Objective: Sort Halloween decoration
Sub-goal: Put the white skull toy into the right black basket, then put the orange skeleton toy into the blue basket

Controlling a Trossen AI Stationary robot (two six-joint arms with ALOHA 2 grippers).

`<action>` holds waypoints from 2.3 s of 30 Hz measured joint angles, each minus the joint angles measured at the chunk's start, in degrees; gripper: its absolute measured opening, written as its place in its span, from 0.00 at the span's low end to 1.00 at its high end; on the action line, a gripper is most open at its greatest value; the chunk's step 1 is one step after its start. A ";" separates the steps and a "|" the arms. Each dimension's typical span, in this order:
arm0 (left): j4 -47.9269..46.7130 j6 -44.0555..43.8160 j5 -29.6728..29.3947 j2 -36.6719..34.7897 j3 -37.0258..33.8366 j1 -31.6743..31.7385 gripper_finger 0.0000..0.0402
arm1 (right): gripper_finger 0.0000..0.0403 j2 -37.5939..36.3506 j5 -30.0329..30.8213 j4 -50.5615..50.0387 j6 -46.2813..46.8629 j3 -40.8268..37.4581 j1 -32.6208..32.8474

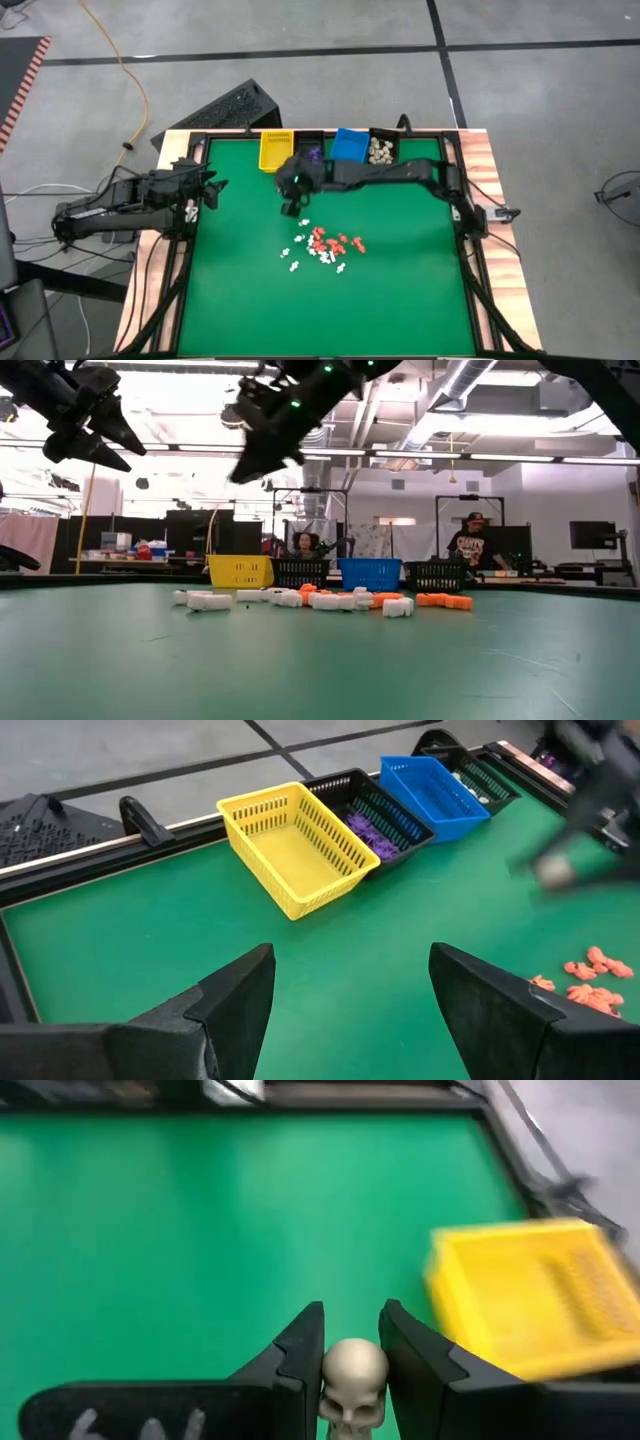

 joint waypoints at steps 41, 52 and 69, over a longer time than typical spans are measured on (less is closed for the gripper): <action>-0.02 -1.49 -5.44 0.00 0.00 0.00 0.64 | 0.54 -28.88 -3.17 -5.07 10.42 -47.04 -38.18; -0.03 -1.49 -6.94 0.00 0.00 0.00 0.64 | 0.51 -28.24 -7.91 -0.48 10.78 -37.74 -36.71; -0.35 -1.95 -5.88 0.02 0.00 0.00 0.64 | 0.11 -35.34 -11.70 -14.19 12.43 -41.31 -9.44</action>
